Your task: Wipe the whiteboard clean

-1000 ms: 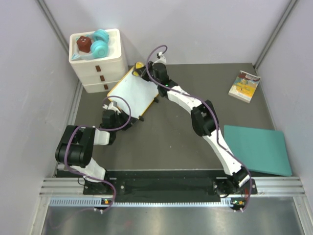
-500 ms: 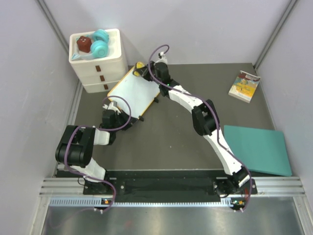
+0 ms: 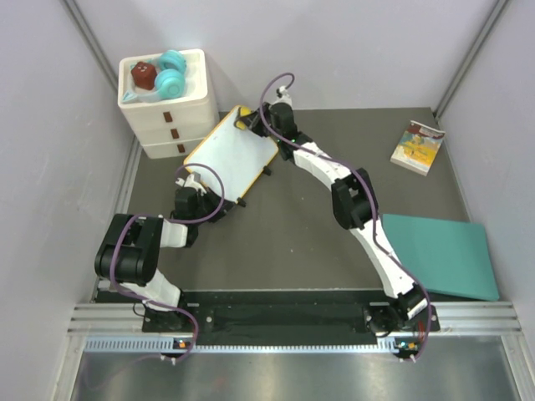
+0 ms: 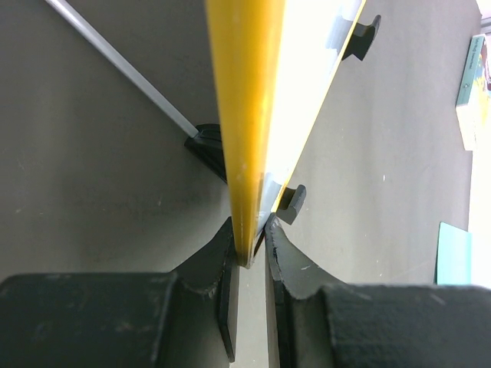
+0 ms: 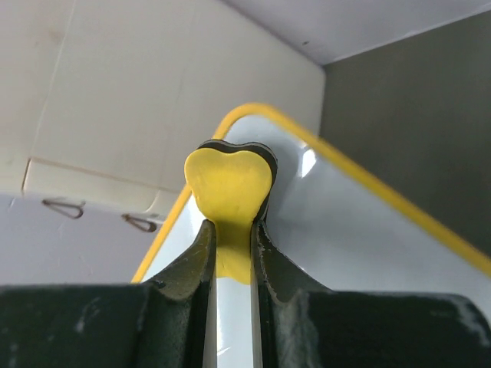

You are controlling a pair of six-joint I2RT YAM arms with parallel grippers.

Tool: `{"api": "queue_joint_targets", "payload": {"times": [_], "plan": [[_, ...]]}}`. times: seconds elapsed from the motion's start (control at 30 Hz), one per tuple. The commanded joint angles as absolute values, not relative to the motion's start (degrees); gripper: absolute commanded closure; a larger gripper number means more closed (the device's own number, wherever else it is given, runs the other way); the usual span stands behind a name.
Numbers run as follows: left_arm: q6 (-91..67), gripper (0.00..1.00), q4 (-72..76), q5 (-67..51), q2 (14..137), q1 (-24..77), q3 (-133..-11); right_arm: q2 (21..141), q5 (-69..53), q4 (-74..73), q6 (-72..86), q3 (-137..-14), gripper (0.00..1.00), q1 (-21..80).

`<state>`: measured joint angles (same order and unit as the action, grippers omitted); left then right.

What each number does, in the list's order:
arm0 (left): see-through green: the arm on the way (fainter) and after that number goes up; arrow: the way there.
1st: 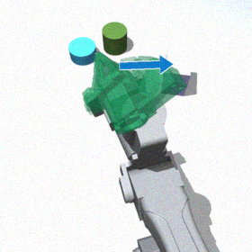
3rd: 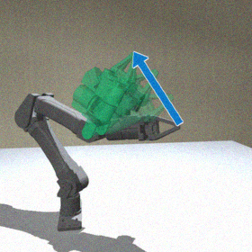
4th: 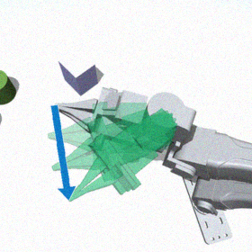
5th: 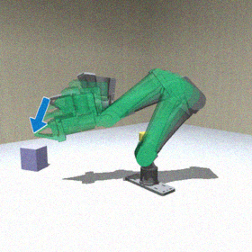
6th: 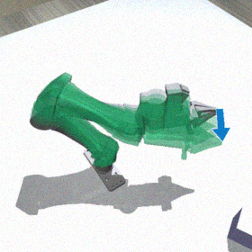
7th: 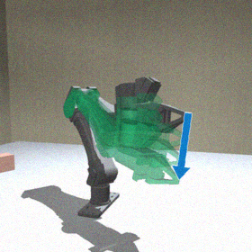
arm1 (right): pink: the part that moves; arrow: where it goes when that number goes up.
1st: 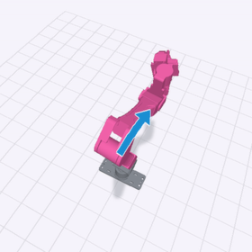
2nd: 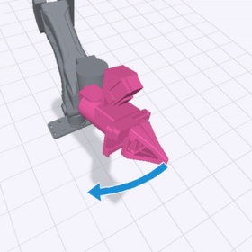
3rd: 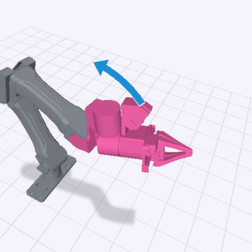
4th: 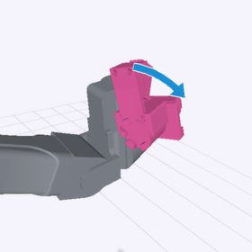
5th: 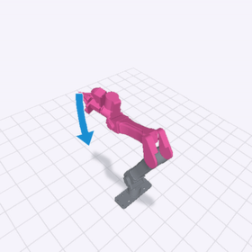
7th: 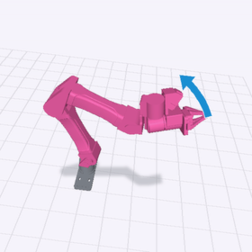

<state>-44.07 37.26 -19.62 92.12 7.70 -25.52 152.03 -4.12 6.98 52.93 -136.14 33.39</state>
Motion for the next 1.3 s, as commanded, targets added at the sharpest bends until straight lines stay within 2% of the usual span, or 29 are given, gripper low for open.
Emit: {"api": "queue_joint_targets", "payload": {"times": [0.0,0.4,0.6,1.27], "plan": [[-40.08,1.00,25.05,-18.11,93.69,8.44,-24.17,153.28,-7.03,5.36,51.59,-137.99,1.00,38.84],[-39.90,1.00,26.09,-18.37,93.43,8.44,-23.65,153.20,-8.44,6.16,51.77,-136.94,1.00,44.73],[-39.81,1.00,25.22,-18.46,93.52,8.44,-23.99,150.38,-9.15,6.86,51.51,-132.11,1.00,44.74],[-39.64,1.00,25.05,-18.19,93.52,8.44,-24.00,150.91,-7.29,0.79,50.89,-130.97,1.00,31.03]]}}
